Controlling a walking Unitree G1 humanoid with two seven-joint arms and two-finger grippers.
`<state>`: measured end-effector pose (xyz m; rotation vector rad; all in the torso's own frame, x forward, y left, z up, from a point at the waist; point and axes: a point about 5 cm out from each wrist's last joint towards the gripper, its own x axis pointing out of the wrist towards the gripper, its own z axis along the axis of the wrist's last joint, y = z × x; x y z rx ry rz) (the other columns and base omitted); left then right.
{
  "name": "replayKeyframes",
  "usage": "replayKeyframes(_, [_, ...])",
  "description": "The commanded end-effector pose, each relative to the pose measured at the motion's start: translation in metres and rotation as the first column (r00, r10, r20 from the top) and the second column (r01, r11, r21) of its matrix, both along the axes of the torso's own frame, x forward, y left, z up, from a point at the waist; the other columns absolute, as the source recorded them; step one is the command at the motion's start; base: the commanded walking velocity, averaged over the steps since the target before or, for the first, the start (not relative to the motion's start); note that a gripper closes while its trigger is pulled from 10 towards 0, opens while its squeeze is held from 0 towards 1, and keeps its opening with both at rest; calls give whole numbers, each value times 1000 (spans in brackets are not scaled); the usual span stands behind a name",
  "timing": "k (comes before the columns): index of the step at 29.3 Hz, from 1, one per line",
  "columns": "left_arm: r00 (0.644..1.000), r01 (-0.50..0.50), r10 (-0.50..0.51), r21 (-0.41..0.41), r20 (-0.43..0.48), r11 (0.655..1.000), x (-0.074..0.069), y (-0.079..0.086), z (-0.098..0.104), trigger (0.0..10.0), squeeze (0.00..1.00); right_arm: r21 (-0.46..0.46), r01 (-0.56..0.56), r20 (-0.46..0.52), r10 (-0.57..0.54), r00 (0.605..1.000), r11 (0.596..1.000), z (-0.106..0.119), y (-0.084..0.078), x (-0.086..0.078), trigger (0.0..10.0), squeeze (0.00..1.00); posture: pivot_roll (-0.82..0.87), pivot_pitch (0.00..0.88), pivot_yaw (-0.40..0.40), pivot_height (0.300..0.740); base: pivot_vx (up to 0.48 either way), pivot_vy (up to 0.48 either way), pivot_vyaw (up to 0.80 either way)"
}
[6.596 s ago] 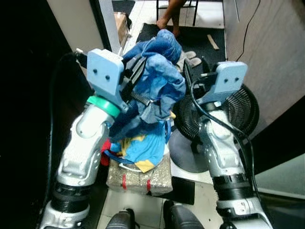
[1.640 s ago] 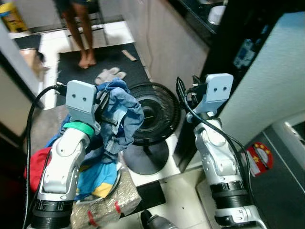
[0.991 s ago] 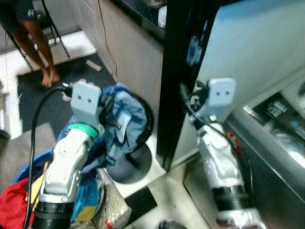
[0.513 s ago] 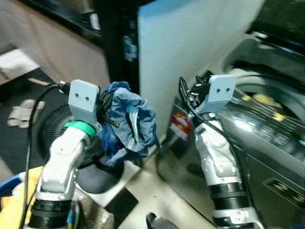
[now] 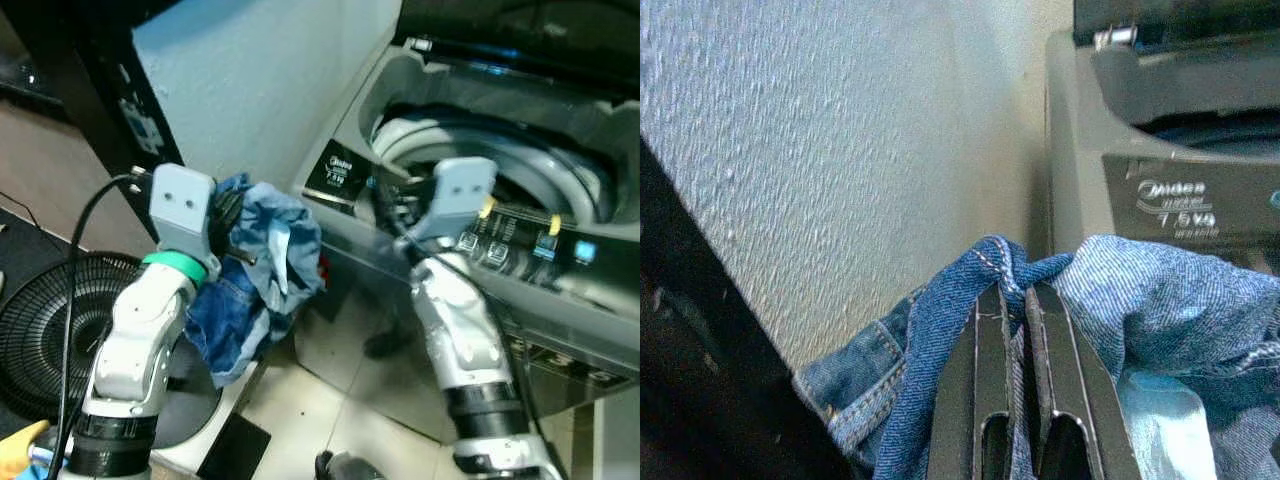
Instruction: Clothes washing
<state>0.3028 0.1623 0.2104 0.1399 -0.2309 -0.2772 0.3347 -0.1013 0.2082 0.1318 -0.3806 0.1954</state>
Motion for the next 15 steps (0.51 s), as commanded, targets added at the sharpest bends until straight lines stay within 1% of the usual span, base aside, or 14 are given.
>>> replayKeyframes(1, [999, 11, -11, -4, 36, 1000, -2, -1, 7, 10000, 0, 0, -10, -9, 10, 1000, 1000, -4, 3, -2, 10000, 0, 86, 41, 85, 740, 0, 0, -800])
replayKeyframes(15, [999, 15, -15, -4, 44, 1000, -2, -1, 11, 10000, 0, 11, -6, 2, 6, 1000, 1000, 0, 3, -2, 10000, 0, 87, 47, 92, 740, 0, 0, -800])
